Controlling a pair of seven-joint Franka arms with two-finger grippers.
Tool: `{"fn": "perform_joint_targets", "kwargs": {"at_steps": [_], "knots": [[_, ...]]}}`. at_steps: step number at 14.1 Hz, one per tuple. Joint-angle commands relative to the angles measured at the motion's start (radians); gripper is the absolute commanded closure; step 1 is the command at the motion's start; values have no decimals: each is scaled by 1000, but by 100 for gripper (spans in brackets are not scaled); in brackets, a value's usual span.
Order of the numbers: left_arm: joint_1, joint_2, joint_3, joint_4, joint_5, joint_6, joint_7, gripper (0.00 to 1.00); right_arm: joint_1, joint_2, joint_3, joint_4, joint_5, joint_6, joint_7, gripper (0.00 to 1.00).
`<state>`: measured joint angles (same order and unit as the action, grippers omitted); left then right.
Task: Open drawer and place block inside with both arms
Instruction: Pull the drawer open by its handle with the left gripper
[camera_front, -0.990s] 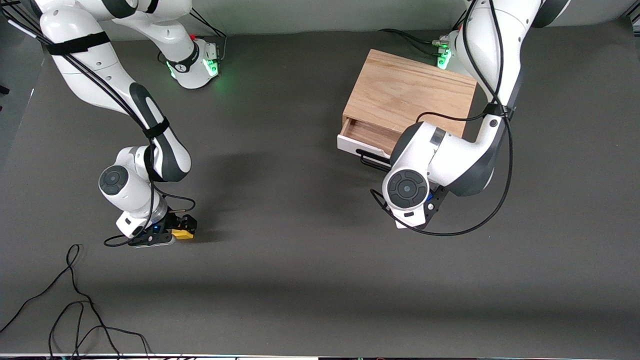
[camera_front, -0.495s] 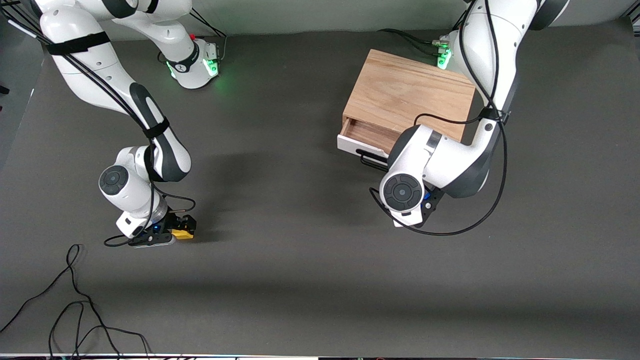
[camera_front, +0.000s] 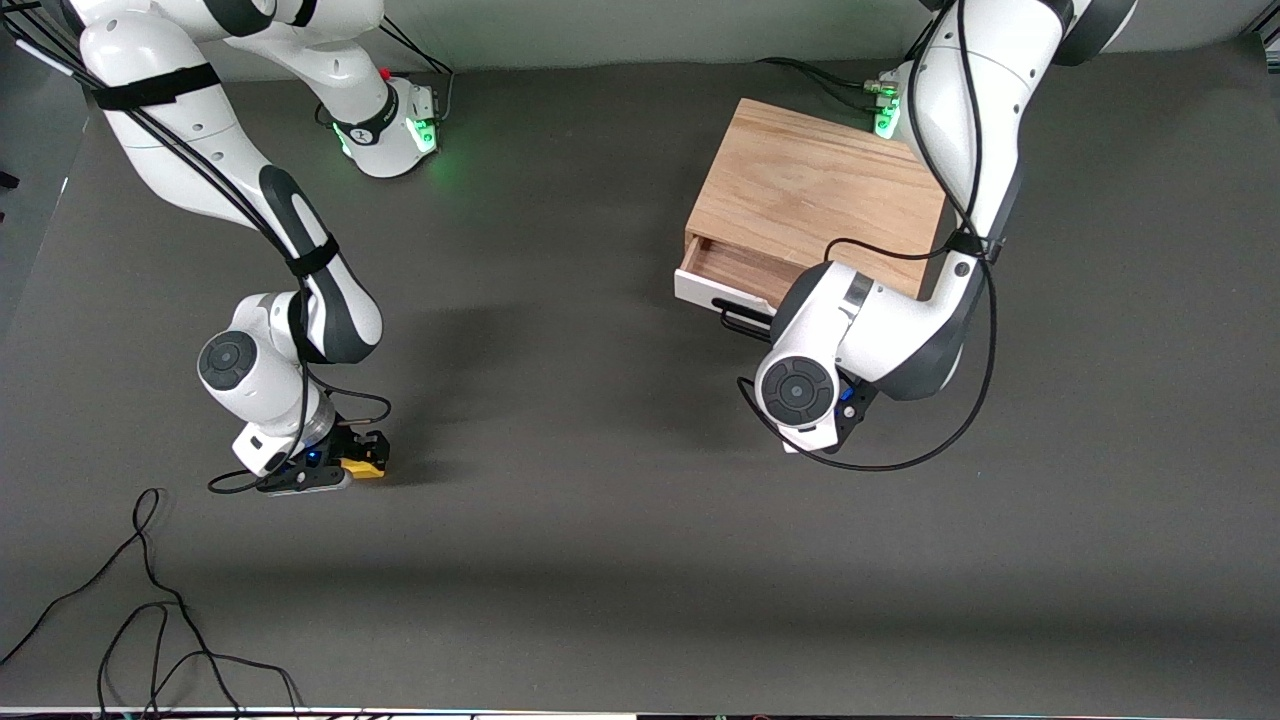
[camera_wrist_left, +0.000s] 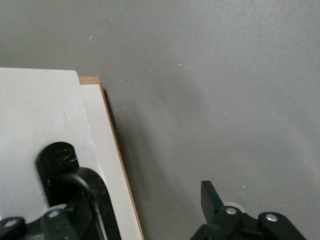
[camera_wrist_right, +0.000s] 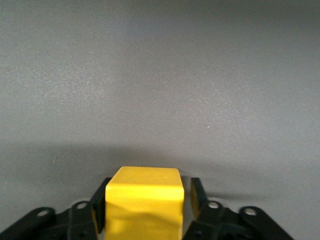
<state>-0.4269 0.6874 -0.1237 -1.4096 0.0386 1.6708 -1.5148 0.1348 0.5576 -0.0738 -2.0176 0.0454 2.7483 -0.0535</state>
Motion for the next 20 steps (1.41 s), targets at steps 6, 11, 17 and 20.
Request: {"fn": "perform_joint_targets", "kwargs": {"at_steps": [6, 11, 17, 20], "knots": [[-9, -8, 3, 41, 4, 18, 1, 100, 6, -2, -3, -3, 14, 13, -26, 65], [-3, -6, 9, 101, 40, 20, 7, 100, 6, -2, -3, -3, 14, 13, -26, 65], [0, -6, 10, 113, 52, 76, 5, 100, 6, -2, -3, -3, 14, 11, -26, 66], [0, -6, 10, 107, 61, 76, 15, 0, 6, -2, -3, -3, 14, 11, -26, 66]]}}
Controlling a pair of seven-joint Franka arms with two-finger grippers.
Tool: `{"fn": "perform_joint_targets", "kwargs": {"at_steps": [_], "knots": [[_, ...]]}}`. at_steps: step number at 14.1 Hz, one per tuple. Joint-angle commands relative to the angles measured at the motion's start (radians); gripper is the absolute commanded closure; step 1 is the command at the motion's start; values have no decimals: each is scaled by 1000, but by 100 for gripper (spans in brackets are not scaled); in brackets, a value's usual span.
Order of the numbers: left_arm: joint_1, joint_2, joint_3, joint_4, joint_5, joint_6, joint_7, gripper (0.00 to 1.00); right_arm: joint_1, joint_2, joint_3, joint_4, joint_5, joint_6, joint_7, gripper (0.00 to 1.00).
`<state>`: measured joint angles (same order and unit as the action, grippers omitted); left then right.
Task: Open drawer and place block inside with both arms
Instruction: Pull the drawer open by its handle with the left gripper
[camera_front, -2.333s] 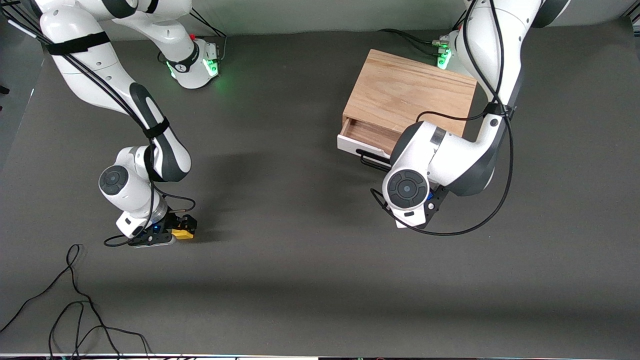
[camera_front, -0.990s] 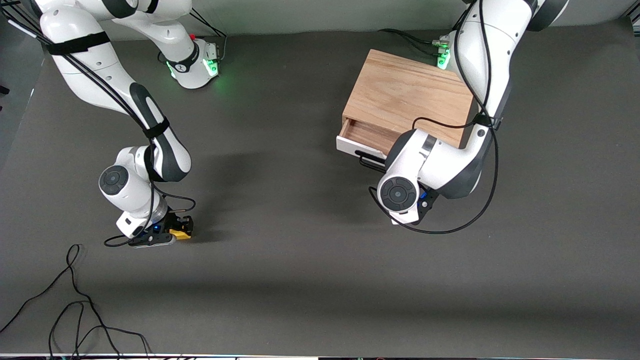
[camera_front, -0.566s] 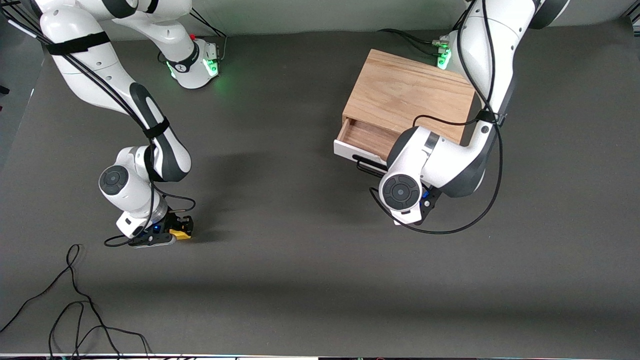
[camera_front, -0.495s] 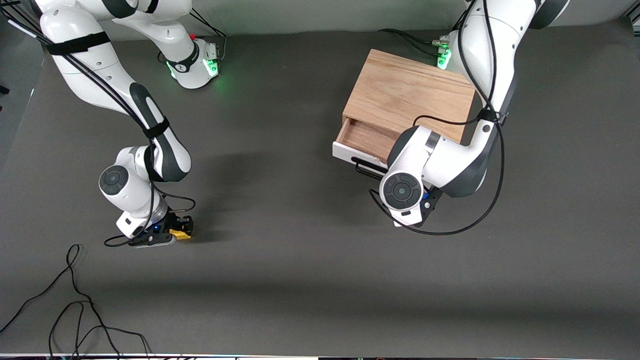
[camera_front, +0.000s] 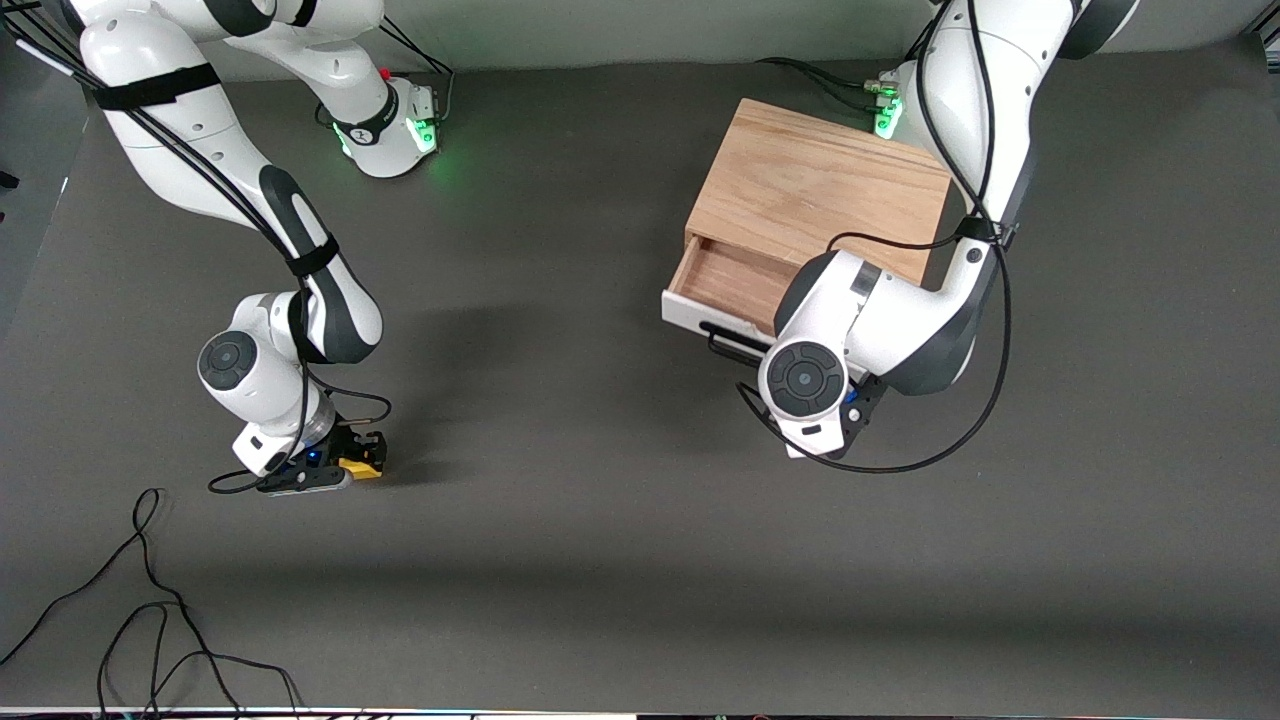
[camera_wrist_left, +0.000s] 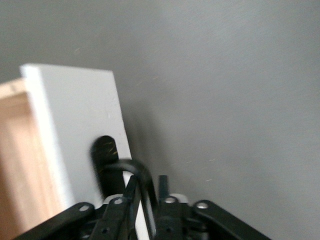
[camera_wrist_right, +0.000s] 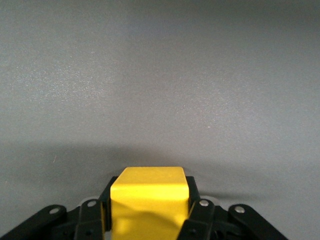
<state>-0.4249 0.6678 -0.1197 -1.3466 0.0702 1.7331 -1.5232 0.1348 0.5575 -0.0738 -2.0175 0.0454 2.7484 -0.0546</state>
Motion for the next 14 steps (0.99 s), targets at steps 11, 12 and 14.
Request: {"fn": "perform_joint_targets", "kwargs": {"at_steps": [11, 12, 14], "knots": [[60, -244, 6, 55, 23, -277, 222, 0, 9, -33, 8, 22, 16, -61, -22, 100], [77, -281, 6, 55, 23, -311, 300, 0, 9, -42, 9, 38, 16, -97, -14, 100], [124, -354, 6, 50, 23, -368, 481, 0, 9, -71, 20, 83, 16, -189, -13, 100]]}}
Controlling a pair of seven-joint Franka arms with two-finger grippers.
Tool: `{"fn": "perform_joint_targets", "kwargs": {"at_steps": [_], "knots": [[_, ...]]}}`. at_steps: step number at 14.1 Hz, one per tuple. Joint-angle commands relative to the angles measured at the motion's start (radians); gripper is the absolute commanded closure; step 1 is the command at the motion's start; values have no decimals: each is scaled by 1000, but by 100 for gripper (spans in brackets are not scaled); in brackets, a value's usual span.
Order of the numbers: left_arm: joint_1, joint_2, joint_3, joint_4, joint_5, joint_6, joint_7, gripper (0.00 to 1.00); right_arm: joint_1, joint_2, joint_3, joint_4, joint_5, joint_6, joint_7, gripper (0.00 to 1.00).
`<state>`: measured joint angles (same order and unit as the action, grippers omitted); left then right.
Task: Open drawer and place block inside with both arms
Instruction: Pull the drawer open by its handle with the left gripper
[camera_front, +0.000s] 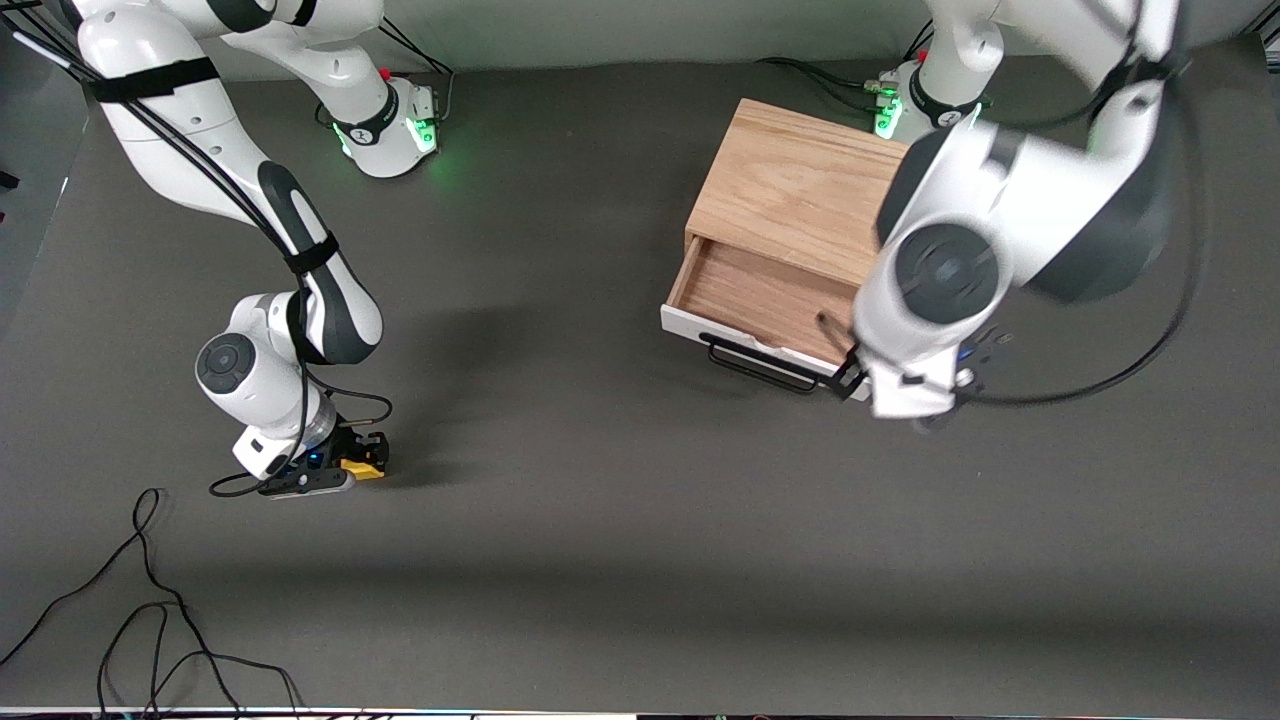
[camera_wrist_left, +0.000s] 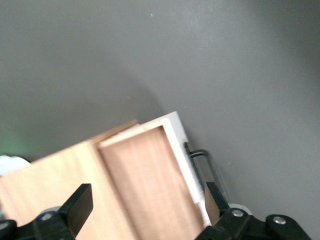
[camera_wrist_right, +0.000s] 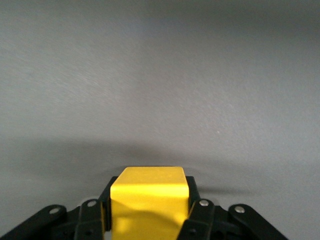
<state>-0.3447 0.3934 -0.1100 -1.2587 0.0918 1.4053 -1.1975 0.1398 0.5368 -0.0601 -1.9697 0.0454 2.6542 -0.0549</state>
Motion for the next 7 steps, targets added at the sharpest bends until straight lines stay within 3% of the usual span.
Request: {"fn": "perform_joint_targets", "kwargs": {"at_steps": [1, 7], "knots": [[68, -117, -3, -39, 2, -64, 261, 0, 4, -63, 6, 70, 16, -153, -13, 100], [268, -255, -3, -44, -3, -108, 858, 0, 67, -63, 17, 446, 77, -646, 110, 100]]}}
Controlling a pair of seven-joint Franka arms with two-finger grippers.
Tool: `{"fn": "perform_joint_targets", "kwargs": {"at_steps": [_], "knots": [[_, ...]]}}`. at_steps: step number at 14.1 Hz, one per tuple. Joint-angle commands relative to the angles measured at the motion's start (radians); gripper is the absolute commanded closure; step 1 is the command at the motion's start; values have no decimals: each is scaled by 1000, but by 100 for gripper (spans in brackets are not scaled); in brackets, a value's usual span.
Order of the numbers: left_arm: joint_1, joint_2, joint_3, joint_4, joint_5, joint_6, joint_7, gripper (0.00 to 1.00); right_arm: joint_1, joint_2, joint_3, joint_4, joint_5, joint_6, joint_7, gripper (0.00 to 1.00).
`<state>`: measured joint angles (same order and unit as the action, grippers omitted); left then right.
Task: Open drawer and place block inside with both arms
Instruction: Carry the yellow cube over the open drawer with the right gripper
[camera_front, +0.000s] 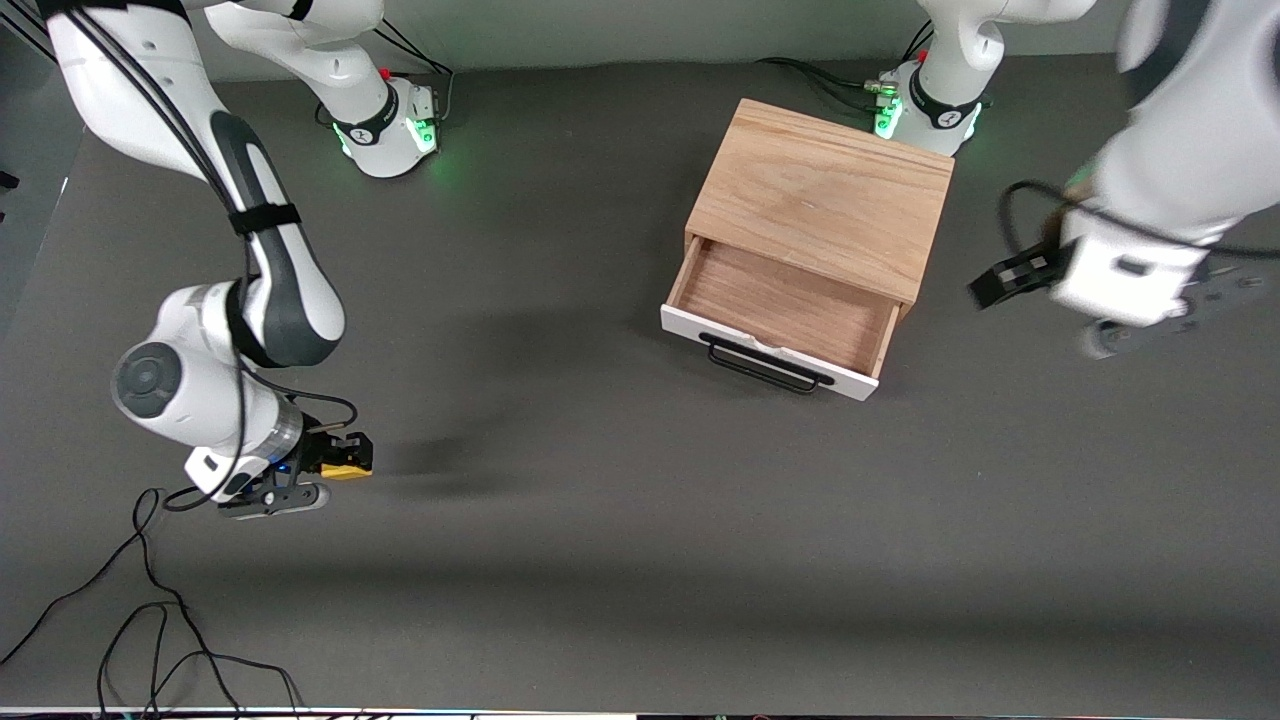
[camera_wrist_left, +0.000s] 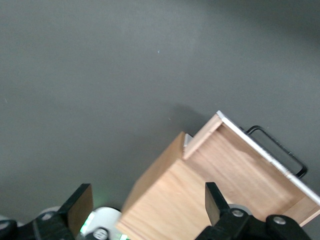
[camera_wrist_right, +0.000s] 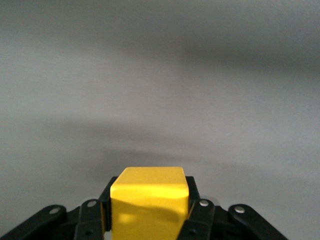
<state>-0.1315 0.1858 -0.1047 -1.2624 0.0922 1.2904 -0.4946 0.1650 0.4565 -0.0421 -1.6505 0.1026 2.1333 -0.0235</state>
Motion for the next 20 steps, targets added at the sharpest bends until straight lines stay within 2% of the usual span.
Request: {"fn": "perform_joint_targets", "kwargs": {"at_steps": [1, 4, 7, 12, 17, 18, 20], "knots": [[84, -51, -9, -38, -18, 24, 218, 0, 56, 18, -1, 176, 19, -189, 135, 100], [131, -42, -7, -55, -55, 117, 371, 0, 137, 18, -1, 296, 19, -332, 265, 100], [116, -49, -12, -64, -51, 99, 364, 0, 229, 16, -1, 382, 19, -395, 420, 100], [121, -52, -13, -74, -48, 89, 364, 0, 411, 25, 1, 475, 12, -420, 736, 100], [116, -52, -13, -74, -48, 72, 366, 1, 562, 94, -1, 572, 9, -409, 948, 100], [115, -72, -12, -89, -48, 76, 367, 1, 589, 108, -1, 586, 9, -406, 980, 100], [109, -173, -12, -223, -48, 148, 366, 2, 645, 142, -1, 609, 8, -382, 1039, 100]]}}
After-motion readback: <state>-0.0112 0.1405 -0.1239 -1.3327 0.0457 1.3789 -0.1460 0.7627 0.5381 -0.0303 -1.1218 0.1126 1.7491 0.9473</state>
